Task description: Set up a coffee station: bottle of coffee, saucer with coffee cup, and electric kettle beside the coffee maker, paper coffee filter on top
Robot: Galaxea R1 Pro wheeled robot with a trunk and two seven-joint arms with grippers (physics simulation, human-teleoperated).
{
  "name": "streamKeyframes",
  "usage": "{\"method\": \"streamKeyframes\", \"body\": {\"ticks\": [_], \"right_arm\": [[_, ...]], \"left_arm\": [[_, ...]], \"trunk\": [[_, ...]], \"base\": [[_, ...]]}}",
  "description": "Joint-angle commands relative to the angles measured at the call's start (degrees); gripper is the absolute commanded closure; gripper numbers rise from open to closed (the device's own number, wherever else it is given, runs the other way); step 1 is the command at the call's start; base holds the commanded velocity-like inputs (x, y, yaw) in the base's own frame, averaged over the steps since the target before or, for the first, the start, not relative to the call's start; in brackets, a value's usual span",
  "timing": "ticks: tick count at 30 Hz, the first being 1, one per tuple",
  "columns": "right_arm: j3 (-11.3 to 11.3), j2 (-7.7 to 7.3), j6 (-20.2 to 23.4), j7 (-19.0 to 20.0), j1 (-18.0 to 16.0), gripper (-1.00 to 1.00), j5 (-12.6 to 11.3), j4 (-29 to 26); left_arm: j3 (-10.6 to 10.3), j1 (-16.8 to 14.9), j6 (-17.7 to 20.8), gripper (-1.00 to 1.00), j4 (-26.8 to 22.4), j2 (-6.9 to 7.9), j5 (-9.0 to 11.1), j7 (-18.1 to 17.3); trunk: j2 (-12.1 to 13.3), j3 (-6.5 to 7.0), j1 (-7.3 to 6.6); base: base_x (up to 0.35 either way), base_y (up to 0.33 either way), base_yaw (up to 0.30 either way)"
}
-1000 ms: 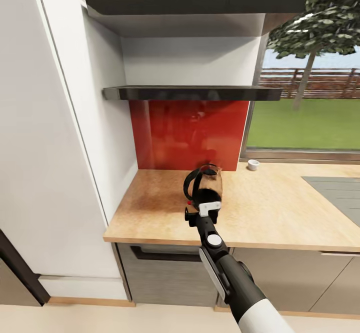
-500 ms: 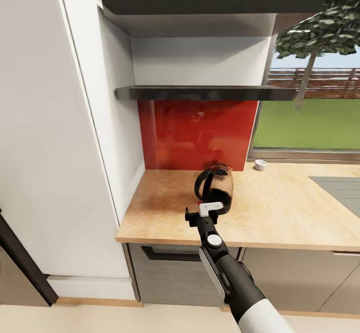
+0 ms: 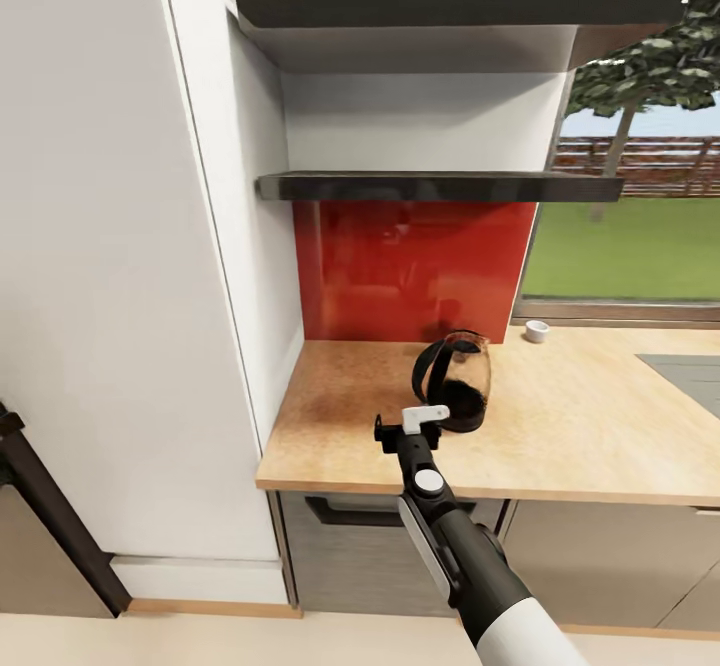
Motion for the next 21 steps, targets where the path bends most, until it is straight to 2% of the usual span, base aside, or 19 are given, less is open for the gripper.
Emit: {"method": "streamKeyframes", "body": {"ticks": [1,21], "right_arm": [[0.12,0.00,0.31,-0.65,-0.06,-1.00,-0.22,-0.07],[-0.01,0.00,0.22,-1.12,-0.06,-1.00,-0.15,0.07]], "left_arm": [[-0.47,-0.05,0.10,-1.00,0.05,-0.01,0.21,0.11],[-0.59,-0.01,0.18,-1.00,0.08,-0.10,0.12,0.11]], "trunk": [[-0.13,-0.13,0.04],[-0.13,-0.13,0.04]], "base": [[0.006,0.019,0.000],[0.013,0.002,0.000]]}}
